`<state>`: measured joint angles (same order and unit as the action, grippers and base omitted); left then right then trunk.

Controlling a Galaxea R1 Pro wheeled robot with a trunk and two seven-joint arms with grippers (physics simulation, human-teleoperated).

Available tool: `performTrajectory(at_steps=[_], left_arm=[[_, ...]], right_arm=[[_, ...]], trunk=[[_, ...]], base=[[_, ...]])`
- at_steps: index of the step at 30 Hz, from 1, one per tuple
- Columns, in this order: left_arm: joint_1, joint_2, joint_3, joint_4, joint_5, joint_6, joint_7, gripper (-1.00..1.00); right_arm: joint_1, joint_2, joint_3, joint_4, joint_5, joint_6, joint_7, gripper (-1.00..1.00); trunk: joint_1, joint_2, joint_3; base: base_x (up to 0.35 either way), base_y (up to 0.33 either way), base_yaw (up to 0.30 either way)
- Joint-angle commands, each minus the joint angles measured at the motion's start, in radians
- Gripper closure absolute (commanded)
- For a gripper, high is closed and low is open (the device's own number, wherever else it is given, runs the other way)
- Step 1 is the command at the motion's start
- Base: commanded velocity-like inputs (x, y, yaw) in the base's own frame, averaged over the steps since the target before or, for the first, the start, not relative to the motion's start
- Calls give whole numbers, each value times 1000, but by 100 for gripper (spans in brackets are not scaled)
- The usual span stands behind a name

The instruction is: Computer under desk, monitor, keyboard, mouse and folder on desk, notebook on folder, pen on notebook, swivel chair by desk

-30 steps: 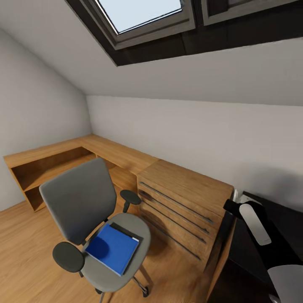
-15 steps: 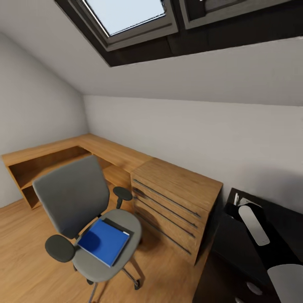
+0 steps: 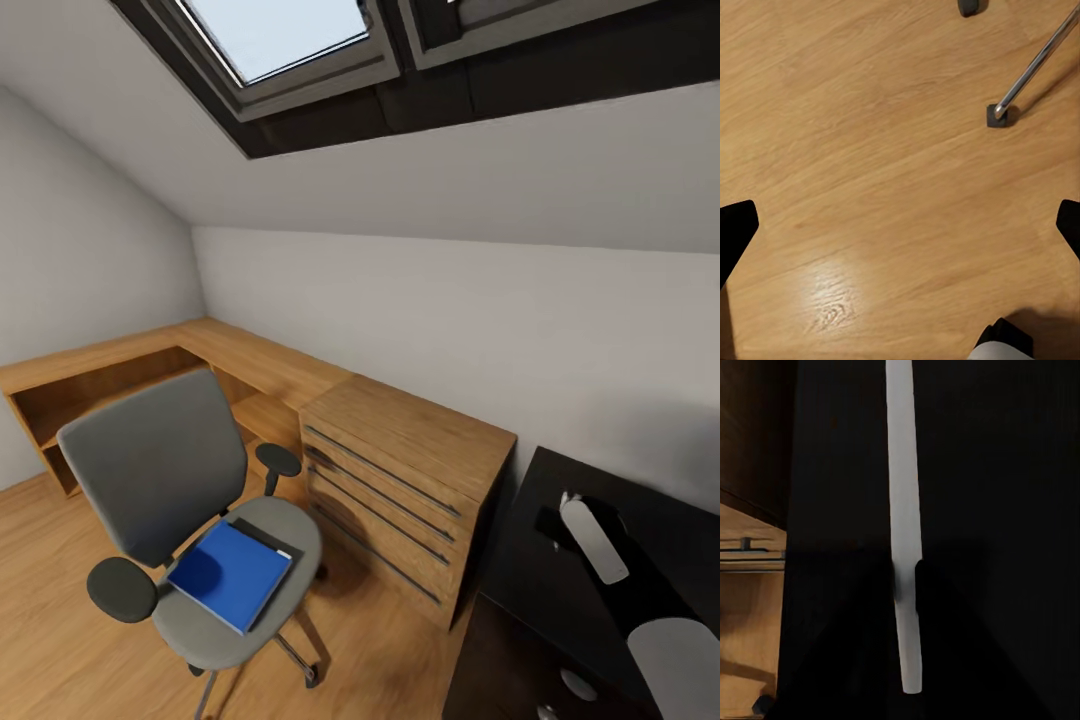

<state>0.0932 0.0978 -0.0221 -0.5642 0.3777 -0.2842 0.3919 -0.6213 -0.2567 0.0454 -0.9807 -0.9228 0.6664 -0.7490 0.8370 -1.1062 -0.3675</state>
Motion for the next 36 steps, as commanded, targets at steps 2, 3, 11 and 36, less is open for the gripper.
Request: performTrajectory(at_steps=[2, 3, 11, 36], left_arm=[[0, 0, -2, -2, 7, -3, 2, -100], [0, 0, -2, -2, 7, -3, 2, -100], [0, 0, -2, -2, 6, -3, 2, -100], [0, -1, -2, -3, 6, -3, 2, -100]], right_arm=[[-8, 0, 6, 21, -13, -4, -4, 100], [-10, 0, 8, 30, -13, -4, -4, 100], [-22, 0, 12, 67, -14, -4, -4, 100], [-52, 2, 21, 169, -14, 4, 39, 100]], trunk=[[0, -1, -1], [0, -1, -1], [0, -1, -1], [0, -1, -1]], base=[[0, -1, 0], [0, 0, 0], [0, 0, 0], [-155, 21, 0]])
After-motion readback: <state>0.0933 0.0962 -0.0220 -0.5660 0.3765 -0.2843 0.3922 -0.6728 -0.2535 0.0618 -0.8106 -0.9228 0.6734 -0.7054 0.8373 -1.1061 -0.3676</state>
